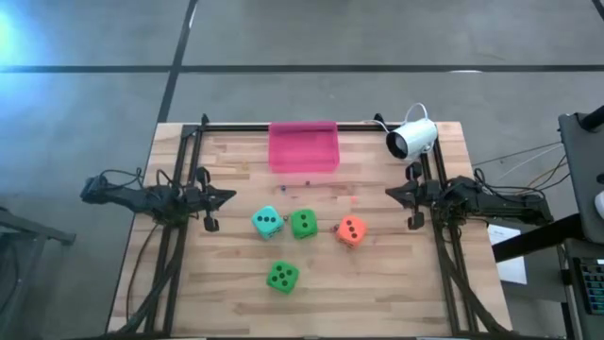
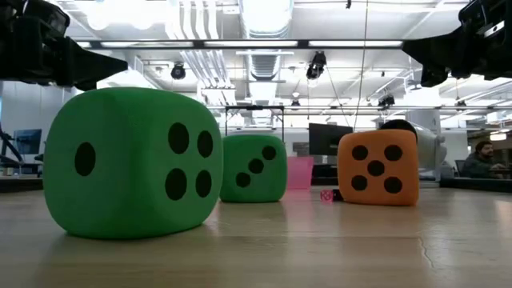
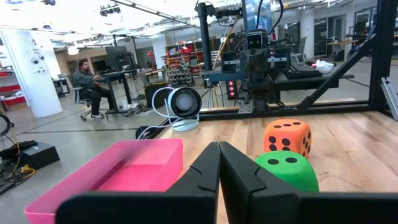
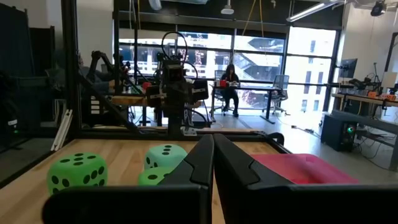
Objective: Pick & Place Dice
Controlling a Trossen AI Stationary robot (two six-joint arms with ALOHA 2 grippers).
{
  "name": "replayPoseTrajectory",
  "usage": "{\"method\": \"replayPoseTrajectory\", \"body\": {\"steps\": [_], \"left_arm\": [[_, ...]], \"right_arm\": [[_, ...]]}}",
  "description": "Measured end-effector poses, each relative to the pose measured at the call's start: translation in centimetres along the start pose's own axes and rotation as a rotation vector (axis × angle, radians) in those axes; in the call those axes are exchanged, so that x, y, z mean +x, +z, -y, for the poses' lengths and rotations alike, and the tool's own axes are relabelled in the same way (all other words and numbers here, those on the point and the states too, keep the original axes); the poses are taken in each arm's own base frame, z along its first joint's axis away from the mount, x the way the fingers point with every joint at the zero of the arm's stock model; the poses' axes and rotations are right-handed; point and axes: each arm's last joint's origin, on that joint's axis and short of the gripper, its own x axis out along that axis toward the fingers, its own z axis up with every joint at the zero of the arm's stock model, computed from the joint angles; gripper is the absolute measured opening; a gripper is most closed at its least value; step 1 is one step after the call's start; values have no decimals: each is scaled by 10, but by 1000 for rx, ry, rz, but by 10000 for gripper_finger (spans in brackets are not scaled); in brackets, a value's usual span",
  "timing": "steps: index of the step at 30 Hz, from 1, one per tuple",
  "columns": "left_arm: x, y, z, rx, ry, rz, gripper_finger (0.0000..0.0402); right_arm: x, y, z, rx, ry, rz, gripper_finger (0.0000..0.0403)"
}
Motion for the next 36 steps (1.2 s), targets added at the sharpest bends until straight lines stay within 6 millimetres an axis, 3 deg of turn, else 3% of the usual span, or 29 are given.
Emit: {"method": "replayPoseTrajectory", "body": {"steps": [27, 36], "left_arm": [[0, 0, 0, 0, 0, 0, 15], [0, 0, 0, 0, 0, 0, 15]], "right_arm": [[-2, 22, 1, 1, -6, 215, 8], [-7, 58, 2, 16, -5, 257, 8]]}}
